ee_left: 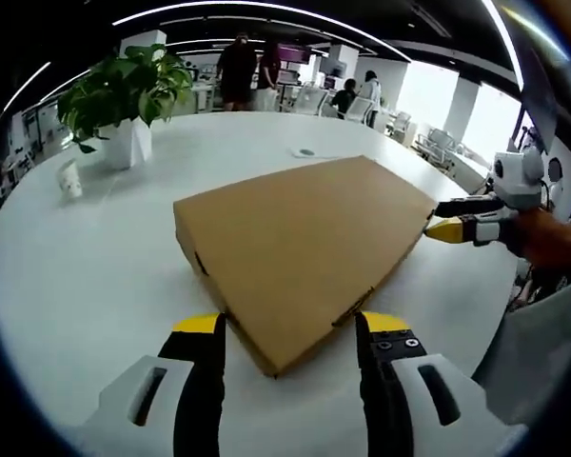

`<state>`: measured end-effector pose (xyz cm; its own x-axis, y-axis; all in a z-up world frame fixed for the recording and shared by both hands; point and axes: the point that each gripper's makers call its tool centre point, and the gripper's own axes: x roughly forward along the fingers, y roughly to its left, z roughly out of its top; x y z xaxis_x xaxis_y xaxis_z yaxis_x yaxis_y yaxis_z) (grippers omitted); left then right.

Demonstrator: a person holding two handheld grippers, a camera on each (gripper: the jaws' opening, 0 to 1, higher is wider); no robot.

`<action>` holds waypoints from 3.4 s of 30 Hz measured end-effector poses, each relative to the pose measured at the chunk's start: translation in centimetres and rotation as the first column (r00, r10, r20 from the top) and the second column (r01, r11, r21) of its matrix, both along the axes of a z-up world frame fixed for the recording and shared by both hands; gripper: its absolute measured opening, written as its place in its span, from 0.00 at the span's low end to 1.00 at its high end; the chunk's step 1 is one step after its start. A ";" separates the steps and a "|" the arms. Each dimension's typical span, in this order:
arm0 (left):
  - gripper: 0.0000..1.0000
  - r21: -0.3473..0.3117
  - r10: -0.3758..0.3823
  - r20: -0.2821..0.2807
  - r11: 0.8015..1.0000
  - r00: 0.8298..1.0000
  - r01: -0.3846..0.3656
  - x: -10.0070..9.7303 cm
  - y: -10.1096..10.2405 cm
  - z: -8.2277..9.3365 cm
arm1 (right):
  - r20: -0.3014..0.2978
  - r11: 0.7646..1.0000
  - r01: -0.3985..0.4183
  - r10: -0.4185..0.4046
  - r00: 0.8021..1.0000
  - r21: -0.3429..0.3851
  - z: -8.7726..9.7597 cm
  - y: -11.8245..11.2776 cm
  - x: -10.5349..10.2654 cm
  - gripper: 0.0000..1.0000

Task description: Operate the shoe box by opening the lid, removing the specified soft item, and placing it in the target area until the item is outside and the box remains undamaged.

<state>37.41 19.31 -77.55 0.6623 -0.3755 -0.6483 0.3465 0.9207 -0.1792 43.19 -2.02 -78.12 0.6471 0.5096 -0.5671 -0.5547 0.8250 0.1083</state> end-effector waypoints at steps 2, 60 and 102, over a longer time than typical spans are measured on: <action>0.55 -0.008 0.001 0.003 1.000 1.000 -0.001 -0.1 0.1 0.1 | 0.000 1.000 0.004 -0.004 1.000 0.006 0.1 0.0 0.0 0.47; 0.40 -0.006 0.061 -0.006 0.998 0.998 -0.061 -6.4 2.9 2.2 | -0.037 0.999 -0.001 0.003 0.999 0.050 2.5 1.4 -6.0 0.36; 0.35 0.101 -0.065 0.138 0.994 0.988 0.052 -5.4 3.8 6.0 | 0.068 0.992 0.049 -0.057 0.996 0.114 7.8 1.6 -4.2 0.34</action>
